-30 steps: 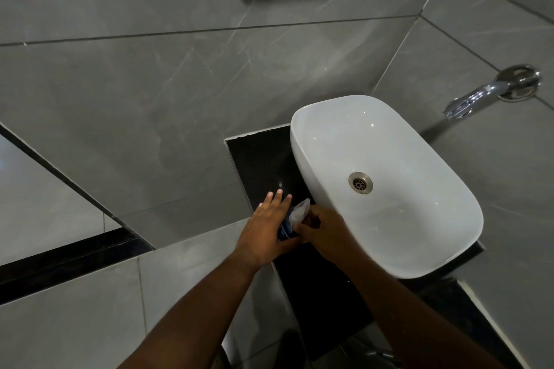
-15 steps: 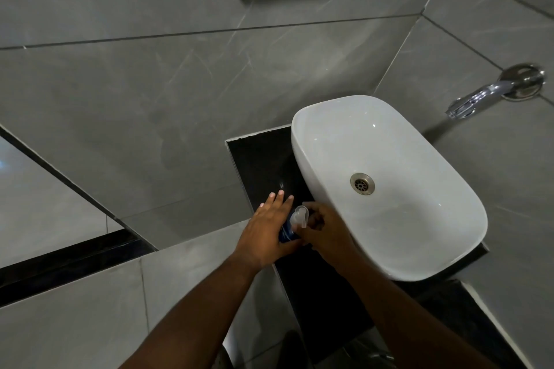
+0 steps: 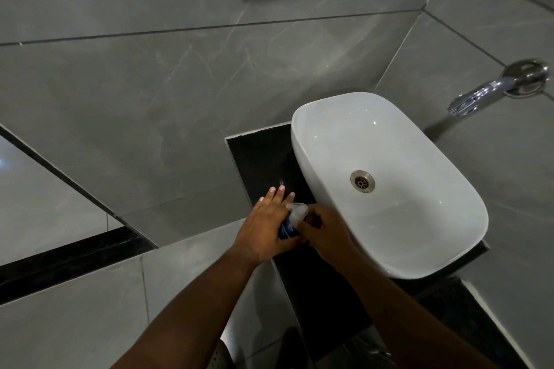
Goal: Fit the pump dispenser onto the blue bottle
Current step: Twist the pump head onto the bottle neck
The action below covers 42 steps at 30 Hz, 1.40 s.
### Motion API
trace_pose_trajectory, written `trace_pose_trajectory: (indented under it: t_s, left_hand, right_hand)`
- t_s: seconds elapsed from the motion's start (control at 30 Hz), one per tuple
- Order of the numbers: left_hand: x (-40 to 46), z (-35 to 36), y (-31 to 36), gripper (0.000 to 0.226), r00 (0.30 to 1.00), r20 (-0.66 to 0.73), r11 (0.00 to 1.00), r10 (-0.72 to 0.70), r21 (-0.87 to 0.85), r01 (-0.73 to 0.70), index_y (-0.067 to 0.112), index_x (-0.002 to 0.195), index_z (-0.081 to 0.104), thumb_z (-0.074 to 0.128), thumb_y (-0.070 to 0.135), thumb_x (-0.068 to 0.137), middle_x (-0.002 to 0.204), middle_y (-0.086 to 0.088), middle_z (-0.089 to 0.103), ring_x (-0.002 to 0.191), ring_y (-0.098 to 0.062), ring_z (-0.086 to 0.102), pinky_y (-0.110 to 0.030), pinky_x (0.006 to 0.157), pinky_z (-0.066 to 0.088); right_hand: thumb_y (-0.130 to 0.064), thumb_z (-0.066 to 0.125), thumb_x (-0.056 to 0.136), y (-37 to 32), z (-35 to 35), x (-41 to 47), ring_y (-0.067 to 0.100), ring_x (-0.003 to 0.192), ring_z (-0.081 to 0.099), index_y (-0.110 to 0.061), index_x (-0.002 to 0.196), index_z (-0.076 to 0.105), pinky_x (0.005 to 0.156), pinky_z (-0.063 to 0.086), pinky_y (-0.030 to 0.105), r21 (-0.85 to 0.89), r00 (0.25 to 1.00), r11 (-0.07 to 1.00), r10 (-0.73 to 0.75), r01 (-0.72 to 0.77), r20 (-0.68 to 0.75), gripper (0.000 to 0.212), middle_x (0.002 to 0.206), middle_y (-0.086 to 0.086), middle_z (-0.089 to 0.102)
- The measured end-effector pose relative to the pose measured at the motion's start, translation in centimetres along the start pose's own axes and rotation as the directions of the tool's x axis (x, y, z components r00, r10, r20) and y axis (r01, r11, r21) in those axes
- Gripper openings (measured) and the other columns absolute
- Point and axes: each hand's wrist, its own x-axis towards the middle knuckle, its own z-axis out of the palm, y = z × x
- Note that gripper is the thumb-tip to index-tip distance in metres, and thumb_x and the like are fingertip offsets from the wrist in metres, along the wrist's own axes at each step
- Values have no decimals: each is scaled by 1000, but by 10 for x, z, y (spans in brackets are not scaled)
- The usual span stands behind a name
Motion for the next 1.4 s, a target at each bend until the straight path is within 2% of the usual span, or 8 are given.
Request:
trace_pose_trajectory:
  t_s: [0.1,0.2,0.5,0.6,0.8,0.97,1.27,1.4]
  left_hand:
    - [-1,-1,0,92,1000,5,1000,8,15,-8,29,153,17,51,73,79,162,-3,9,147,-14,-5,-36,117,1]
    - [-1,-2,1,93,1000,10,1000,4,9,-4,28,153,17,51,73,79,162,-4,10,148,-16,-4,-36,117,2]
    - [-1,-1,-1,93,1000,27,1000,-8,6,8,30,153,13,57,69,80,163,-3,7,147,-14,-6,-34,116,0]
    - [-1,0,-1,95,1000,15,1000,-3,7,3,30,153,13,55,73,79,163,-3,8,146,-13,-7,-32,114,-2]
    - [0,0,-3,96,1000,23,1000,2,13,-2,32,153,11,50,79,78,163,-2,8,147,-13,-6,-35,115,0]
    - [0,0,-3,96,1000,30,1000,2,16,-2,31,153,12,52,76,78,163,-2,8,147,-14,-5,-35,115,0]
    - [3,-4,-7,96,996,82,1000,22,-4,-22,33,153,12,53,77,78,163,-2,7,148,-15,-5,-38,117,3]
    - [7,-10,-14,97,991,122,998,61,4,-62,34,153,12,53,78,78,163,-3,6,148,-15,-6,-41,118,5]
  right_hand:
    - [-20,74,82,1,-1,0,17,81,70,-20,101,64,71,62,33,5,997,998,55,-55,-58,21,86,0,69]
    - [-10,68,86,-3,-3,1,21,89,70,-17,123,60,78,62,36,-46,1000,999,-16,17,20,38,97,9,71]
    - [-13,71,84,-4,0,1,23,81,69,-15,101,64,70,61,34,-72,999,997,-18,15,-43,19,89,11,70]
    - [-16,66,89,-9,-2,0,13,70,70,-13,91,70,59,56,21,-111,997,991,-79,79,6,5,78,8,72]
    - [-16,72,84,-11,-6,2,26,93,69,-7,107,64,85,60,42,-97,999,994,40,-42,-25,26,100,13,70]
    - [-13,65,90,-14,-5,-1,23,91,72,-1,105,69,84,60,42,-148,999,988,-31,36,37,19,98,16,74]
    - [-20,74,82,-14,-12,7,-4,75,66,-37,86,60,66,52,12,-197,997,980,11,3,70,22,78,-20,62]
    - [-23,69,87,-14,-13,7,13,74,70,-19,82,71,62,56,20,-241,994,970,-13,38,106,7,79,1,71]
